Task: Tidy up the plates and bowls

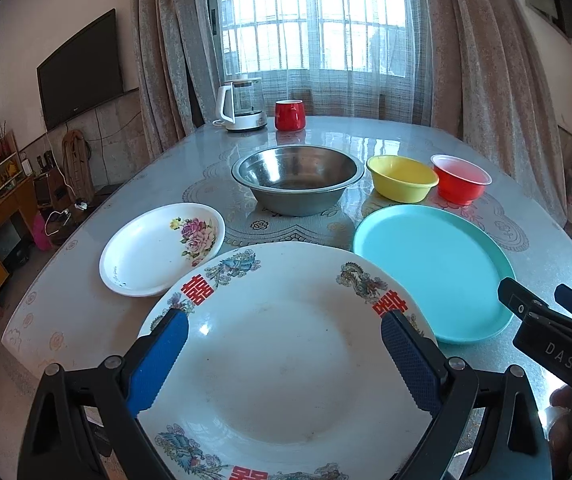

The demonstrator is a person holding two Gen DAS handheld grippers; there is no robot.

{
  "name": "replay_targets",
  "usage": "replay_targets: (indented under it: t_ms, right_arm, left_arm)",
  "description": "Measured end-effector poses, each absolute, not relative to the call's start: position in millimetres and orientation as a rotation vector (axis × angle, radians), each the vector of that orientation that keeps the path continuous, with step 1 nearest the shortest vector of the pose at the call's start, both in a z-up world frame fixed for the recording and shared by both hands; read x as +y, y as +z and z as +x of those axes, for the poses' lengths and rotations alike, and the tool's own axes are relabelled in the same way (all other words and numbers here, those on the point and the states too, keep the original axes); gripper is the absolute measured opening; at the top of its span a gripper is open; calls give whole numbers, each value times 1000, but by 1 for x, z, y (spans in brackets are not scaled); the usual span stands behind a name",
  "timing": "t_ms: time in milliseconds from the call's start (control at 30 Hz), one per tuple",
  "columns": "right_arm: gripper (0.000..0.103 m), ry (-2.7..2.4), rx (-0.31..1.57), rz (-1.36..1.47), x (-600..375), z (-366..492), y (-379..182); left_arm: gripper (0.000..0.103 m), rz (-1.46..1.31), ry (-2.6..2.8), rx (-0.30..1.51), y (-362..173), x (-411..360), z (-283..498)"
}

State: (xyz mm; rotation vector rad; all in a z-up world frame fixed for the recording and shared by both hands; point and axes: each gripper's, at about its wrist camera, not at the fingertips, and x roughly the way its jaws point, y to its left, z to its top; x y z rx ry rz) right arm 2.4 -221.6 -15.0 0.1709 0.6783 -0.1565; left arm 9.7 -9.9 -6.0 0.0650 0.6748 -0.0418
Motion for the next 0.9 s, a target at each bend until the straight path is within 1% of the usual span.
replay_targets:
  t_ms: [900]
  right_arm:
    - [98, -157, 669, 143, -218, 0, -13]
  left_arm:
    - [98, 63, -51, 676, -5, -11, 6]
